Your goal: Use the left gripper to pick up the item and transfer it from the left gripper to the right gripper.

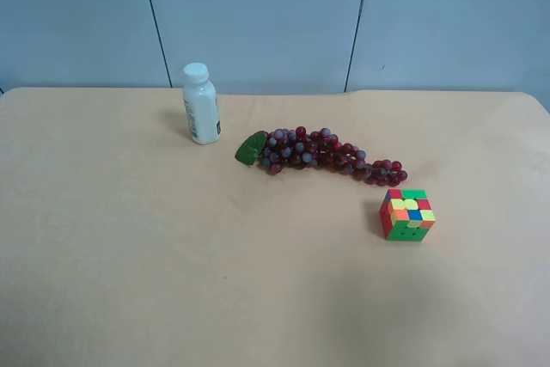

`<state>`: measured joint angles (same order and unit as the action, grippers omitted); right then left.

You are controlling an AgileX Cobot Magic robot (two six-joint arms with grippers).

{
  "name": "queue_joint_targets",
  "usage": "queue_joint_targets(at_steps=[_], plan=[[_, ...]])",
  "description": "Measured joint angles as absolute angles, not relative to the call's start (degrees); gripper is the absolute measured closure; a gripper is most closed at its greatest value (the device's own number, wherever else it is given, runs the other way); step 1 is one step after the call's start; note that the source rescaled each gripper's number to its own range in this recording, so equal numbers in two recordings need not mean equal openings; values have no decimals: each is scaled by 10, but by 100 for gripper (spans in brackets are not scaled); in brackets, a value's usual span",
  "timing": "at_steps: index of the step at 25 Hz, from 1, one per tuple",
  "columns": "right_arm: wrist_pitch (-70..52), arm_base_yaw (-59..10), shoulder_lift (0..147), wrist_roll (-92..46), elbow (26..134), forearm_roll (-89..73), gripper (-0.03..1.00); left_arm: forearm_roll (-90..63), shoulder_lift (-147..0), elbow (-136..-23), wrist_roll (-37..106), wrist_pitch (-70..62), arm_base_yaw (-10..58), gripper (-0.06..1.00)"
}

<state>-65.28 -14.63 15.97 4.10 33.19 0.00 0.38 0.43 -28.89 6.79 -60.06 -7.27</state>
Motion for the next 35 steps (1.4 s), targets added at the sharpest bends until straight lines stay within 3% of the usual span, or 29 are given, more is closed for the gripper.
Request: queue_joint_targets(at_steps=[11,30,35], plan=[[-612,-146,0,12,283,-36,-2,4,4,-289,68,-601,-73,51],[-612,-143,-2,12,283,-36,-2,4,4,-289,68,-601,-73,51],[-612,-87,-2,12,283,-36,-2,4,4,-289,68,-601,-73,51]])
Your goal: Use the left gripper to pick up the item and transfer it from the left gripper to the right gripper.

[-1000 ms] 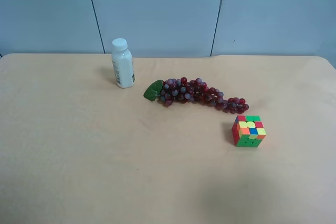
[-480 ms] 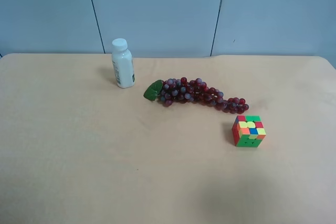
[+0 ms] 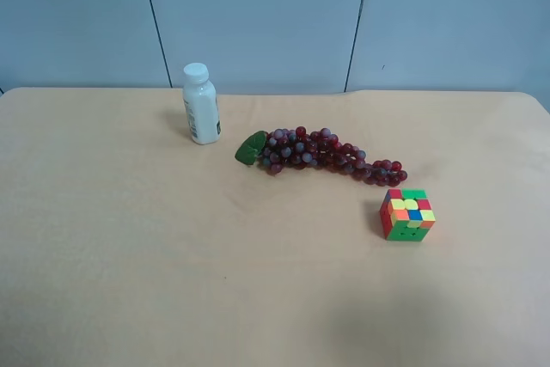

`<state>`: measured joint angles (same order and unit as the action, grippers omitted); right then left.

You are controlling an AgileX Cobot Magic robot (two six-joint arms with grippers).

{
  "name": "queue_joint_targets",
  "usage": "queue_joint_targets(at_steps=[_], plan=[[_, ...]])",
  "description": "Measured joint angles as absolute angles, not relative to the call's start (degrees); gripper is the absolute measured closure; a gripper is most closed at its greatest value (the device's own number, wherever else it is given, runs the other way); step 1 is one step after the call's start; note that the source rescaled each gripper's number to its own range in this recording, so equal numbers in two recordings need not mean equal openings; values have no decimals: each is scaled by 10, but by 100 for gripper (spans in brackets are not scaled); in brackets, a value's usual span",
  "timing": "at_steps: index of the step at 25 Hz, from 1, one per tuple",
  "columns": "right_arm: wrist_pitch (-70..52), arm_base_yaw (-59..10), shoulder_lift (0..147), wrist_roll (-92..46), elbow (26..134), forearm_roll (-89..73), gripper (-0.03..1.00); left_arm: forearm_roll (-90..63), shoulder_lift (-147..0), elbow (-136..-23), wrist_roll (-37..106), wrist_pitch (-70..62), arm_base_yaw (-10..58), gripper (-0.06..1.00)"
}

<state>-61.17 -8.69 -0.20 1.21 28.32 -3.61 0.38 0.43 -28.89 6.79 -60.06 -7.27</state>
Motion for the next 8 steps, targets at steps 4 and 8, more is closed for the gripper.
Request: queue_joint_targets(at_steps=[4,8], plan=[[-612,-51,-2,13,283,-36,-2,4,4,-289,68,-601,-73,51],[-612,-48,-2,13,283,-36,-2,4,4,-289,68,-601,-73,51]])
